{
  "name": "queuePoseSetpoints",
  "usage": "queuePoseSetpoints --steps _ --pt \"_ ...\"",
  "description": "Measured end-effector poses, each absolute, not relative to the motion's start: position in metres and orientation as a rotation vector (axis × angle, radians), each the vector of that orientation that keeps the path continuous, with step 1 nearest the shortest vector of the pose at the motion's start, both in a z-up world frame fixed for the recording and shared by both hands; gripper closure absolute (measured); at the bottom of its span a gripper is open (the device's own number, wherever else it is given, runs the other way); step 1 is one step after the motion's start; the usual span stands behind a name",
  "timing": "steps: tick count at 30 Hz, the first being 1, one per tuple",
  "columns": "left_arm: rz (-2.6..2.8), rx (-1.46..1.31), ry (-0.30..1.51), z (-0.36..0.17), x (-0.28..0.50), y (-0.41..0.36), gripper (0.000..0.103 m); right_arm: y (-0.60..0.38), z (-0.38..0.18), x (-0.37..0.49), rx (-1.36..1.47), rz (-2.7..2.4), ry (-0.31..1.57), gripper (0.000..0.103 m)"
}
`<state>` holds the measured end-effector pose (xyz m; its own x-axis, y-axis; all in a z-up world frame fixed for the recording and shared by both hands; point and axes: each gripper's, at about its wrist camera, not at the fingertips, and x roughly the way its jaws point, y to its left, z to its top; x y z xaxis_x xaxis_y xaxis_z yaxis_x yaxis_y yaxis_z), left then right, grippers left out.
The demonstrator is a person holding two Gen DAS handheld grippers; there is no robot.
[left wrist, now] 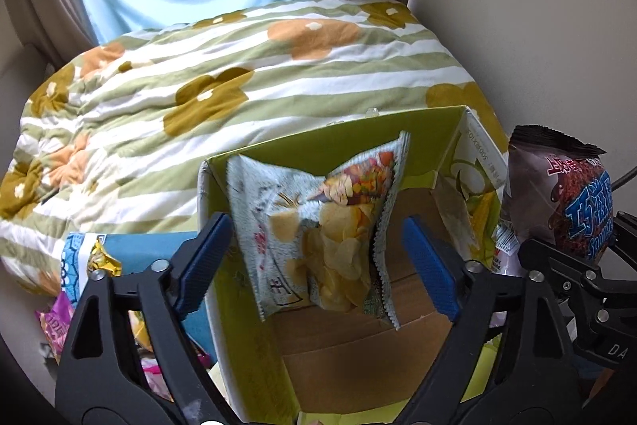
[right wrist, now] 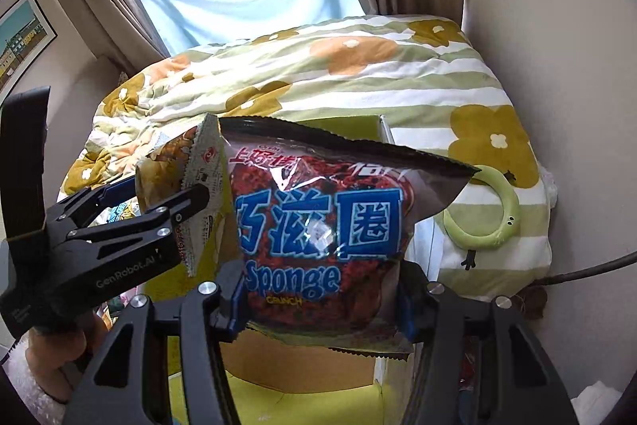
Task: Organize snacks
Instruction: 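Carry both bags over the cardboard box and release the chip bag from the left tool, then lower the Sponge bag into the box and open the right tool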
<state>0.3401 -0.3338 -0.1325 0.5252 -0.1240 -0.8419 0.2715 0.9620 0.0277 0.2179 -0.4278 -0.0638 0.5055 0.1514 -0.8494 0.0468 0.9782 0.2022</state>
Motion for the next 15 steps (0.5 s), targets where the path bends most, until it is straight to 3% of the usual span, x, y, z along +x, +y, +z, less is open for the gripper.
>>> queuePoseSetpoints --steps 2,15 --pt "-0.24 0.155 0.979 -0.134 0.341 -0.331 0.001 -0.432 -0.069 0.22 0.21 0.06 1.055 0.05" --pt "-0.196 0.122 1.007 -0.124 0.31 -0.292 0.001 -0.431 -0.065 0.234 0.174 0.081 1.058 0.05"
